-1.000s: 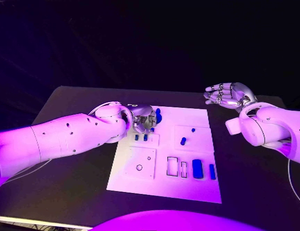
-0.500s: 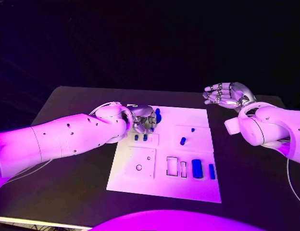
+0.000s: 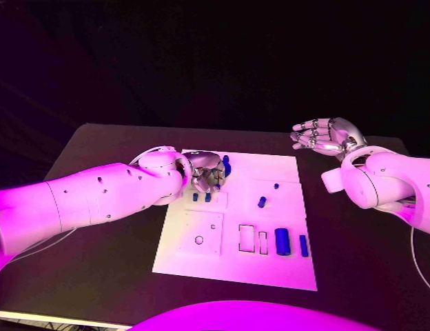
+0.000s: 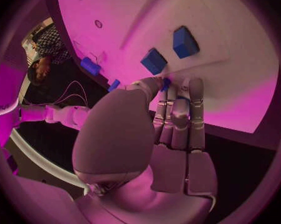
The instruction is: Assemble the parts on the task board
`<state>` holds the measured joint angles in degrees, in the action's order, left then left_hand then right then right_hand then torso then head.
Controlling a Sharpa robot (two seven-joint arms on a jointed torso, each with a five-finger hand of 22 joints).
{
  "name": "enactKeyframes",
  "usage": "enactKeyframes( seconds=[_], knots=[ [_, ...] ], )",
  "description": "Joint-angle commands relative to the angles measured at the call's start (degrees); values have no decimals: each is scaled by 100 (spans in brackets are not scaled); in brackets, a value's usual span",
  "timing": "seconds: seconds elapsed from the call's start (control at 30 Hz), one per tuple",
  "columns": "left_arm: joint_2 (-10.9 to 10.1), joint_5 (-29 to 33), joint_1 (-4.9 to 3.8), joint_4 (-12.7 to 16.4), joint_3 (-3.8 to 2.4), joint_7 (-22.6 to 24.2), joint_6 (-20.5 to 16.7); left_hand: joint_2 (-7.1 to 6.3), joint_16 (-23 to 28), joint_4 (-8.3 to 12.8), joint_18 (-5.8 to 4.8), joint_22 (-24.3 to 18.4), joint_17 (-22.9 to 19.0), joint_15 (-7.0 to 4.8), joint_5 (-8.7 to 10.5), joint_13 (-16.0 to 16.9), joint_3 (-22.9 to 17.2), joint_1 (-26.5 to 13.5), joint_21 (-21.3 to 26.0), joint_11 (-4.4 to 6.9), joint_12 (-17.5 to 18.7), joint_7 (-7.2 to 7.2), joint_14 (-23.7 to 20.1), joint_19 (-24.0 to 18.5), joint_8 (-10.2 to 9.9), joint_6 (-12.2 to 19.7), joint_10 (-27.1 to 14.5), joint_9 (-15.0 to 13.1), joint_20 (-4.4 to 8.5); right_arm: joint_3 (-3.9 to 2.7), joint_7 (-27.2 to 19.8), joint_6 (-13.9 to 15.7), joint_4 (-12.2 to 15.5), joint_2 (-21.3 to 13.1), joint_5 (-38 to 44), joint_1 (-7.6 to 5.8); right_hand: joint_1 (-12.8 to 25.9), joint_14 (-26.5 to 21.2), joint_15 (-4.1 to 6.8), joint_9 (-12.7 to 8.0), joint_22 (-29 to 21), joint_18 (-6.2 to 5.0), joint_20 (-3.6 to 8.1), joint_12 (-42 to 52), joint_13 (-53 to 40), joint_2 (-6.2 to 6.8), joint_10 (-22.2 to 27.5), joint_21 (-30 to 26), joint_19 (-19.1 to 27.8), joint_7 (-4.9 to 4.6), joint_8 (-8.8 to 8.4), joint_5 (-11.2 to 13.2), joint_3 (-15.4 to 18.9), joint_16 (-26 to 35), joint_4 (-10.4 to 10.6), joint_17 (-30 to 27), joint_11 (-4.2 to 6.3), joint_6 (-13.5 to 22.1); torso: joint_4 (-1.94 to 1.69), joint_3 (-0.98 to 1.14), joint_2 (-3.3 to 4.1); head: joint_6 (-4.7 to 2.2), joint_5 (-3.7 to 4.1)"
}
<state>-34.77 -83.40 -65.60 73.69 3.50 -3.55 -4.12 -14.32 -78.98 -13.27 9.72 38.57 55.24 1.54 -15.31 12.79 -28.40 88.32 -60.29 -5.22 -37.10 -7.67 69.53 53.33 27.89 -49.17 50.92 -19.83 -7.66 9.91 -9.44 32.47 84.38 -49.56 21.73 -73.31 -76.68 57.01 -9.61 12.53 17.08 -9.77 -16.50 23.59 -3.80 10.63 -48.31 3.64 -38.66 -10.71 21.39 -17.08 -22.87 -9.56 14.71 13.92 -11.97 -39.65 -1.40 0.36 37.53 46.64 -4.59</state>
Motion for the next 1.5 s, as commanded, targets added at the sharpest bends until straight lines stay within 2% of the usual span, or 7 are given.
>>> enactKeyframes(
  seconds=[0.03,0.33,0.53,0.63,0.87,1.1,1.5],
  knots=[
    [27,63,8,-27,6,-1,265,8,-45,3,83,14,16,14,29,-13,-27,-25,-46,-1,40,-3,57,-30,-23,-29,39,9,15,-1,-57,-67,15,-1,19,2,21,25,4,-7,-5,-58,-7,26,8,-45,-10,7,22,-494,0,-3,31,34,-3,-5,-4,-46,3,1,3,1,2],
    [58,98,10,-93,7,-27,300,44,-180,89,79,121,188,-12,28,-75,-112,-34,-172,30,105,-30,240,-4,-63,-126,184,37,32,-2,-58,-65,24,-6,19,1,21,25,4,-7,-5,-58,-7,26,8,-45,-10,7,22,-494,0,-3,31,34,-3,-5,-4,-46,0,-1,1,-4,10],
    [64,124,10,-105,8,-12,219,100,-295,256,29,464,378,-66,38,-151,-266,-10,-448,85,236,-30,453,196,-128,-291,423,48,82,-2,-61,-65,26,-8,19,1,21,25,4,-7,-5,-58,-7,26,8,-45,-10,7,22,-494,0,-3,31,34,-3,-5,-4,-46,-1,-2,-2,-5,14],
    [64,147,10,-103,7,-1,159,134,-312,412,7,627,379,-90,36,-181,-380,38,-591,98,312,-44,500,271,-210,-342,558,61,108,-2,-62,-67,25,-8,19,1,25,32,5,-12,-22,-58,-7,28,8,-61,-12,8,24,-492,2,-3,30,38,6,-15,-3,-50,-4,-2,-3,-11,18],
    [44,261,10,-64,-1,66,-30,145,-338,485,-15,767,431,-93,38,-189,-429,-6,-704,94,357,-49,560,339,-264,-398,632,65,110,-2,-53,-82,16,-8,19,1,25,32,5,-12,-22,-58,-7,28,8,-61,-12,8,24,-492,2,-3,30,38,6,-15,-3,-50,0,-9,2,-40,23],
    [-63,445,8,85,-53,105,-176,138,-353,470,-24,817,451,-79,43,-203,-432,-116,-741,81,416,-53,593,357,-308,-423,638,67,103,-2,-58,-70,10,-9,19,1,25,32,5,-12,-22,-58,-7,28,8,-61,-12,8,24,-492,2,-3,30,38,6,-15,-3,-50,0,-10,4,-35,24],
    [-383,551,5,486,-249,56,-234,81,-356,427,-22,822,420,-73,33,-227,-435,-279,-740,80,514,-42,606,353,-369,-459,678,64,94,-1,-62,-81,-7,-8,19,3,27,35,5,-14,-34,-58,-7,29,8,-66,-12,7,35,-492,3,-3,31,40,9,-19,-2,-52,-13,-15,-8,-18,24]
  ],
)
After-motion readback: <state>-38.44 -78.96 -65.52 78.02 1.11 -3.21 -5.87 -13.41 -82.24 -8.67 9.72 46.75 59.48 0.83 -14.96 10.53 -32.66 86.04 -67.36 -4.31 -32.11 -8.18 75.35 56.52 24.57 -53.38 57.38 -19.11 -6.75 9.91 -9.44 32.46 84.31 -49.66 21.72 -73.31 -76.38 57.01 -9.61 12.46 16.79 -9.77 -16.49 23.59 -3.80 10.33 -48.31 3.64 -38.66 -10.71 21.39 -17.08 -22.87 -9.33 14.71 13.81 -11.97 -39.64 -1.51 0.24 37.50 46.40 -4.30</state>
